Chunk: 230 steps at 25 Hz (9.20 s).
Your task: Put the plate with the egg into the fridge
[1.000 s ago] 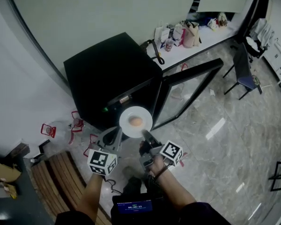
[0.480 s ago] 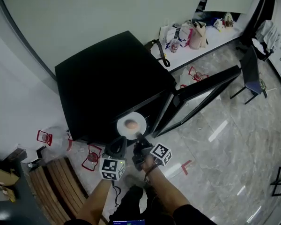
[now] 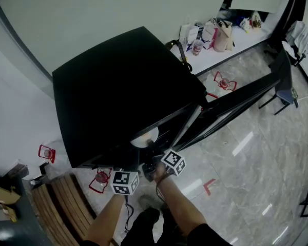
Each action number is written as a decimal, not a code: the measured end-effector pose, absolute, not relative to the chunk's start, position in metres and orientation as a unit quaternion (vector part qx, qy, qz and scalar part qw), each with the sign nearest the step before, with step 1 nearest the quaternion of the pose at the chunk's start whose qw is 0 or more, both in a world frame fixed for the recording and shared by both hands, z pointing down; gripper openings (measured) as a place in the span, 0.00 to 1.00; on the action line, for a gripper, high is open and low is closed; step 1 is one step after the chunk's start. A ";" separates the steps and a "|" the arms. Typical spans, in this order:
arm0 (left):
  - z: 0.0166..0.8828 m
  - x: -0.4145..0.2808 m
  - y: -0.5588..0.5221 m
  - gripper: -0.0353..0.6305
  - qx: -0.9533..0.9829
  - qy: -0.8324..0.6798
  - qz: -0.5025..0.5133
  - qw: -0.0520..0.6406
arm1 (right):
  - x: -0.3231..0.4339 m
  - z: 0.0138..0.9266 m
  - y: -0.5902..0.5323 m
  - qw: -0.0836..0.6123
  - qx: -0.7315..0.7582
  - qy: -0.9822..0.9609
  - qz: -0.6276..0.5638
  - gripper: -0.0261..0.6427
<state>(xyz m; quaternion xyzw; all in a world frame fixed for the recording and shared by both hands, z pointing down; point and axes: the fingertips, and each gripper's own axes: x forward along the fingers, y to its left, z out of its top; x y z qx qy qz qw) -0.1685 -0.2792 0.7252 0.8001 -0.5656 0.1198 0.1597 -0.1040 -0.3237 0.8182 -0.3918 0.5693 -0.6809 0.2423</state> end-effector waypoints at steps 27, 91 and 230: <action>0.727 -0.170 -0.274 0.07 0.798 -0.566 0.115 0.175 | -0.105 0.814 -0.306 0.184 -0.401 0.531 -0.723 0.24; 0.508 0.012 -0.217 0.07 0.875 -0.479 0.032 0.063 | 0.239 0.488 -0.258 -0.056 -0.534 0.842 0.054 0.05; 0.482 -0.145 -0.122 0.07 0.774 -0.630 0.009 0.057 | -0.111 0.454 -0.122 0.006 -0.222 0.975 -0.004 0.05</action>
